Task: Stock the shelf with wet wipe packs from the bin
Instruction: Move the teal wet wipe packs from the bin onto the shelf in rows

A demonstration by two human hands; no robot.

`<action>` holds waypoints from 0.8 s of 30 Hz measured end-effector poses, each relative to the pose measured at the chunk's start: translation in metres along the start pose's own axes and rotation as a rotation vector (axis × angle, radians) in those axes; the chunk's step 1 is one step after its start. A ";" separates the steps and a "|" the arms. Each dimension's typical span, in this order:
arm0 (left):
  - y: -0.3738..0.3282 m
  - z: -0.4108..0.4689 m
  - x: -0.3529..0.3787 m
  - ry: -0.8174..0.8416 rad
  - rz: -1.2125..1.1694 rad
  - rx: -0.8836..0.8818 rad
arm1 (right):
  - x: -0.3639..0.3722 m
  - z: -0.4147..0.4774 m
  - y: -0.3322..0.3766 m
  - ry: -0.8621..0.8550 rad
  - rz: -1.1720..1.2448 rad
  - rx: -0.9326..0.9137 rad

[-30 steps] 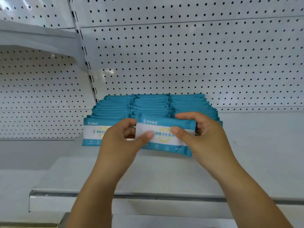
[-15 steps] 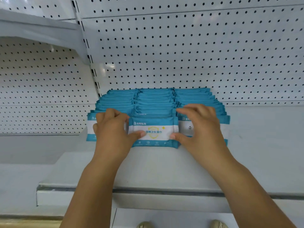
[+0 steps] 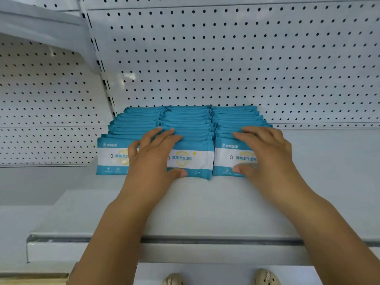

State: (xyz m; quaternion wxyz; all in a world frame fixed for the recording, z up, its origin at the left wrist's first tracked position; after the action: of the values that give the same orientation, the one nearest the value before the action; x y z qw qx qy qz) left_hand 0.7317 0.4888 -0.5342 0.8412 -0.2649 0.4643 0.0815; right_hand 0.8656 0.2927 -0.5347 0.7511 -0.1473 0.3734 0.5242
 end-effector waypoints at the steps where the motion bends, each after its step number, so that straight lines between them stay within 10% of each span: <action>1: -0.001 0.001 0.000 -0.013 0.001 -0.009 | 0.001 0.001 -0.002 0.006 0.013 -0.002; 24: -0.118 -0.054 0.012 -0.103 -0.326 0.177 | -0.092 -0.082 -0.029 -0.064 0.008 0.126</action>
State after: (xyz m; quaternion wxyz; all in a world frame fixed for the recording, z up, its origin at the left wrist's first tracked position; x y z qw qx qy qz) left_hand 0.7440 0.3592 -0.5237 0.8860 -0.2570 0.3769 -0.0834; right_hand 0.8426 0.1683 -0.5300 0.7683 -0.0817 0.3821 0.5070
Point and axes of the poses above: each hand's wrist, its own z-axis towards the middle knuckle, its own x-axis out of the palm, y = z × x, the point moved 7 cm from there along z, towards the middle knuckle, and after that the axes turned 9 degrees about -x, right-handed, at the moved point
